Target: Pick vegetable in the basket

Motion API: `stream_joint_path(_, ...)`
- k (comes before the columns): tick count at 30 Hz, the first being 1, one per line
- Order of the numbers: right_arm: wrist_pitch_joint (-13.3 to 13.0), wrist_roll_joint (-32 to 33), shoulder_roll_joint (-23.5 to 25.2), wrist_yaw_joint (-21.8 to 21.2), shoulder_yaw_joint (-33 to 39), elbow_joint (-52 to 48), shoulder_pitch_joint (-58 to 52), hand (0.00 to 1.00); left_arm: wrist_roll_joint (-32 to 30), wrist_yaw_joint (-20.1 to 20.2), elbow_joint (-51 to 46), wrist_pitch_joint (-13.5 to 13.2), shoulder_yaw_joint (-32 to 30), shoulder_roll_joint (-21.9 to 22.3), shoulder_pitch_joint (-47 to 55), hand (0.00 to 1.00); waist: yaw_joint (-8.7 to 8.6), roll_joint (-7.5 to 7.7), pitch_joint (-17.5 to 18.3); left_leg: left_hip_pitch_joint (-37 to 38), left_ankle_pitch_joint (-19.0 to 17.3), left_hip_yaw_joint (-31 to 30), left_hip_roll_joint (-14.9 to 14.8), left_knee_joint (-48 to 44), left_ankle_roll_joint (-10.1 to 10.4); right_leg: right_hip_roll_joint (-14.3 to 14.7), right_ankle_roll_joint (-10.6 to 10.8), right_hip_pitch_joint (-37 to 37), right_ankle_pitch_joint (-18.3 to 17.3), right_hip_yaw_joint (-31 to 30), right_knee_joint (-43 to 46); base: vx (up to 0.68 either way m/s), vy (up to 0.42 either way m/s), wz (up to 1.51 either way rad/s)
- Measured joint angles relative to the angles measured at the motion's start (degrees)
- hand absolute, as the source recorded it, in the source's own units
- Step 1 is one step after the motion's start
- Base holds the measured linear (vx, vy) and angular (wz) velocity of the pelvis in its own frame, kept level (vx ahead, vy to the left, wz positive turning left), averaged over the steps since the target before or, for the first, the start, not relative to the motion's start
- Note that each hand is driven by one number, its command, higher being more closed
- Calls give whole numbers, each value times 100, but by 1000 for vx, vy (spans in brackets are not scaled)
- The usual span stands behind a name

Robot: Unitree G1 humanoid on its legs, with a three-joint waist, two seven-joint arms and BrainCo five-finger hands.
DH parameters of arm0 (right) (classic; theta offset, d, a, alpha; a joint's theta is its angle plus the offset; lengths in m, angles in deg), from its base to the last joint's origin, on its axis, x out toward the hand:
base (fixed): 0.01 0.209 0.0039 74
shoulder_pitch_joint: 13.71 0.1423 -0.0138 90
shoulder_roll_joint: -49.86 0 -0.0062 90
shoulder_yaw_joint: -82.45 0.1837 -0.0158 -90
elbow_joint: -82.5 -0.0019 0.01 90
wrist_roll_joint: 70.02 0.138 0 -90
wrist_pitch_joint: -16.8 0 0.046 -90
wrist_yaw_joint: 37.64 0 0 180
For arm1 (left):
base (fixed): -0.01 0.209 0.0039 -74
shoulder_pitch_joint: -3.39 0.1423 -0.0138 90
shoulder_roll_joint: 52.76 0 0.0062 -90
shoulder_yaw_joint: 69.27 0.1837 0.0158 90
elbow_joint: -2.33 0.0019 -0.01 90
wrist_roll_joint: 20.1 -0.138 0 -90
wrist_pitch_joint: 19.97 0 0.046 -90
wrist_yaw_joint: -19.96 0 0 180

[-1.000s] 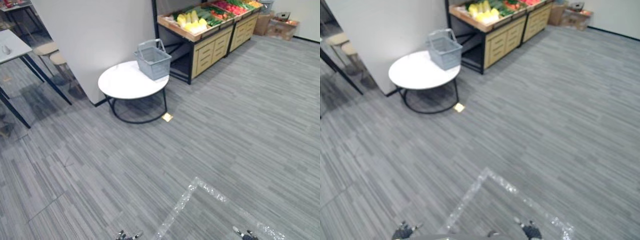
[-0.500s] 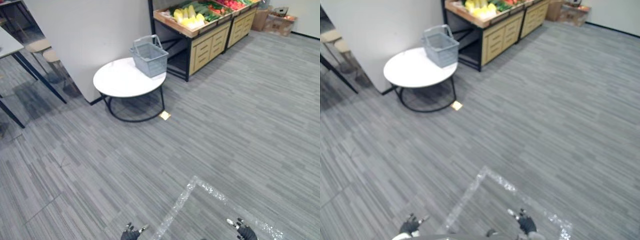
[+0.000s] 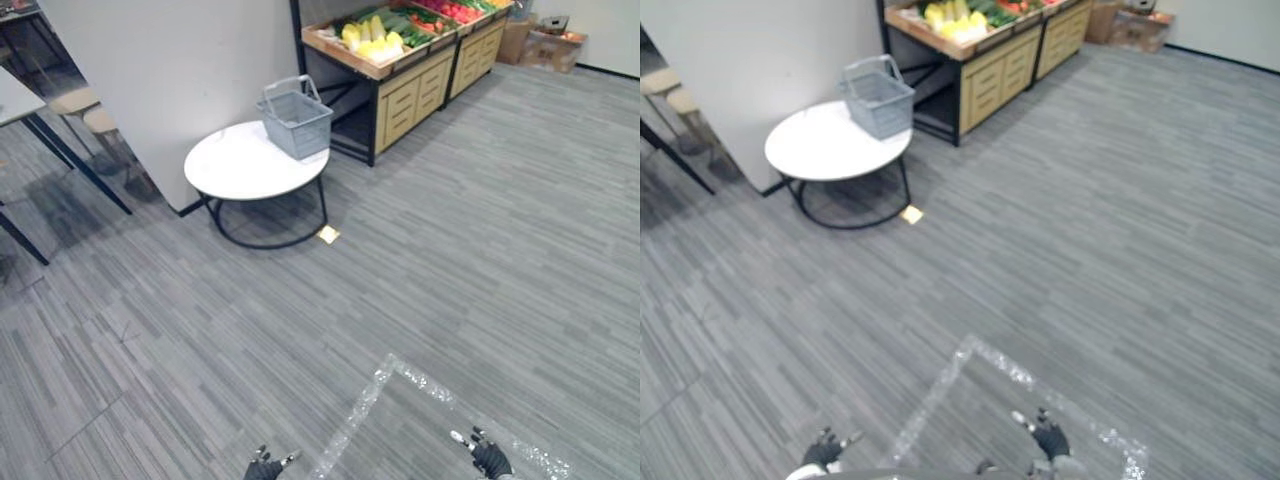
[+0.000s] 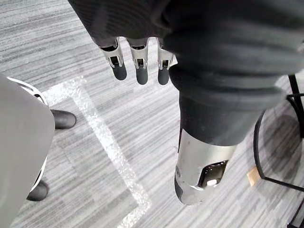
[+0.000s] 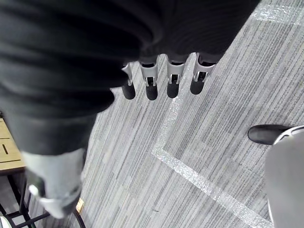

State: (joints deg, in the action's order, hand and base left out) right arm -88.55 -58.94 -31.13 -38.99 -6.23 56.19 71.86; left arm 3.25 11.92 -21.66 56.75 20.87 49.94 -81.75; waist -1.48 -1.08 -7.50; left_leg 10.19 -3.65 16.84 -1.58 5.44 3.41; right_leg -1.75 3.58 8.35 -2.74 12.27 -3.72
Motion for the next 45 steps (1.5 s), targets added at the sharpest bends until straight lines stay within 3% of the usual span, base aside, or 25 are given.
stream_joint_path(4,8,17,2,-27,-6,-9,3,0,-80,-116,-25,-174,-9,30,24,0,5,-3,-4,-36,2,-26,2,0,-3,0,-1,-19,-1,31,-13,-25,-33,4)
stream_joint_path(11,93,22,49,-337,-317,-29,264,0,186,-194,-117,-134,-396,91,-54,0,1,-46,-172,-229,14,1,-41,-19,-22,1,-123,-413,-174,2,429,-12,-32,-3)
stream_joint_path(14,118,22,66,-253,-419,-22,330,0,749,-270,-230,-28,-736,92,-107,0,28,41,-341,-891,-729,33,-340,-1735,46,1,-258,-414,-508,26,667,10,-78,8)
stream_joint_path(15,120,29,69,-181,-462,-31,349,0,976,-283,-345,-20,-869,79,-86,0,20,77,-416,-1517,-819,104,-622,-3243,27,13,-303,-300,-592,61,678,10,-94,13)
stream_joint_path(16,123,31,43,-160,-475,-39,359,0,1060,-287,-415,-18,-926,95,-120,0,24,45,-473,-1724,-762,127,-765,-3824,-53,41,-314,-193,-598,73,658,56,-87,10)
stream_joint_path(17,131,31,-43,-122,-510,-75,366,0,1287,-294,-493,-23,-951,181,-86,0,54,-85,-579,-1979,-539,90,-1010,-4710,-54,107,-335,89,-611,74,570,98,-19,-2)
stream_joint_path(19,161,15,-124,-81,-596,-112,408,0,1489,-269,-568,-22,-887,190,-61,0,108,-78,-685,-2375,-168,-43,-1052,-5595,109,-5,-359,341,-708,39,575,155,53,0)
stream_joint_path(21,260,9,-205,-27,-628,-112,498,0,1532,-230,-672,-6,-843,208,-53,0,153,-95,-694,-2761,-532,-157,-811,-5069,97,-274,-320,380,-771,-35,556,231,117,-13)
stream_joint_path(22,266,2,-210,4,-633,-113,538,0,1592,-234,-721,-6,-829,212,-50,0,191,-95,-696,-2942,-502,-174,-720,-4347,106,-390,-273,379,-798,-88,498,229,121,-24)
stream_joint_path(24,268,-4,-197,78,-648,-161,558,0,1596,-282,-731,-9,-830,226,-46,0,246,-99,-699,-3022,-243,-206,-664,-3159,126,-505,-134,395,-891,-181,482,230,135,-31)
stream_joint_path(26,265,-60,-206,154,-693,-249,577,0,1649,-339,-741,-37,-819,285,-56,0,289,-199,-752,-2999,365,-529,-664,-1229,233,-547,102,610,-1113,-293,452,461,306,-36)
stream_joint_path(28,263,-222,-206,166,-699,-248,617,0,1650,-361,-748,-40,-767,313,-42,0,335,-288,-801,-3100,383,-502,-826,-929,239,-547,276,806,-1289,-355,451,473,364,-31)
stream_joint_path(29,264,-226,-127,195,-699,-226,613,0,1678,-405,-785,-46,-769,284,-25,0,337,-260,-820,-3111,859,-432,-827,-1268,122,-705,338,1059,-1474,-373,435,511,366,-24)
stream_joint_path(30,265,-234,-42,209,-702,-198,605,0,1633,-435,-807,-51,-725,180,-63,0,375,-40,-822,-3172,975,-279,-697,-1648,19,-928,255,1100,-1426,-488,558,519,342,-21)
stream_joint_path(31,257,-238,11,206,-724,-219,621,0,1597,-449,-856,-55,-723,159,-61,0,375,25,-786,-3231,1003,-279,-627,-1754,-27,-1017,177,979,-1338,-565,706,418,233,-23)
stream_joint_path(32,248,-272,95,215,-821,-233,650,0,1557,-464,-913,-55,-726,121,-58,0,393,130,-726,-3270,906,-212,-508,-1812,-203,-1173,163,752,-1176,-691,1010,554,313,-13)
stream_joint_path(34,253,-457,213,222,-897,-227,667,0,1452,-530,-949,-32,-756,79,-57,0,381,276,-671,-3085,672,-9,-220,-1920,-654,-1465,351,272,-449,-1088,2053,647,327,1)
stream_joint_path(35,255,-469,224,244,-894,-228,635,0,1432,-546,-959,-27,-766,87,-44,0,377,286,-677,-2924,565,1,-158,-1911,-690,-1501,362,187,-155,-1159,2394,596,281,3)
stream_joint_path(37,239,-567,252,366,-906,-387,500,0,1389,-554,-1310,-16,-676,109,206,0,359,296,-658,-2048,37,41,-34,-1715,-753,-1616,219,-402,1843,-1282,4182,675,305,-4)
stream_joint_path(38,221,-612,261,383,-907,-471,478,0,1361,-552,-1391,-19,-653,83,232,0,352,345,-659,-1854,-55,38,35,-1655,-780,-1680,240,-685,1863,-1270,4861,639,258,10)
stream_joint_path(39,204,-626,256,399,-903,-619,434,0,1333,-551,-1485,-22,-638,55,216,0,314,449,-674,-1446,-188,-35,198,-1485,-803,-1771,-56,-1218,1443,-1181,6151,408,140,23)
stream_joint_path(41,200,-663,215,478,-809,-898,293,0,1273,-560,-1648,-6,-522,111,209,0,197,397,-715,-691,-496,-275,314,-1142,-843,-1599,-125,-1977,365,-779,7189,549,131,40)
stream_joint_path(43,186,-668,172,506,-647,-1142,220,0,1248,-581,-1811,9,-417,187,217,0,52,337,-754,-201,-742,-509,279,-1029,-809,-1502,-205,-2434,-259,-152,6976,529,52,50)
stream_joint_path(45,106,-629,116,547,-532,-1239,121,0,1245,-644,-1996,6,-399,316,202,0,-36,280,-792,133,-961,-675,187,-1073,-761,-1386,-234,-2820,-562,310,6074,461,-33,53)
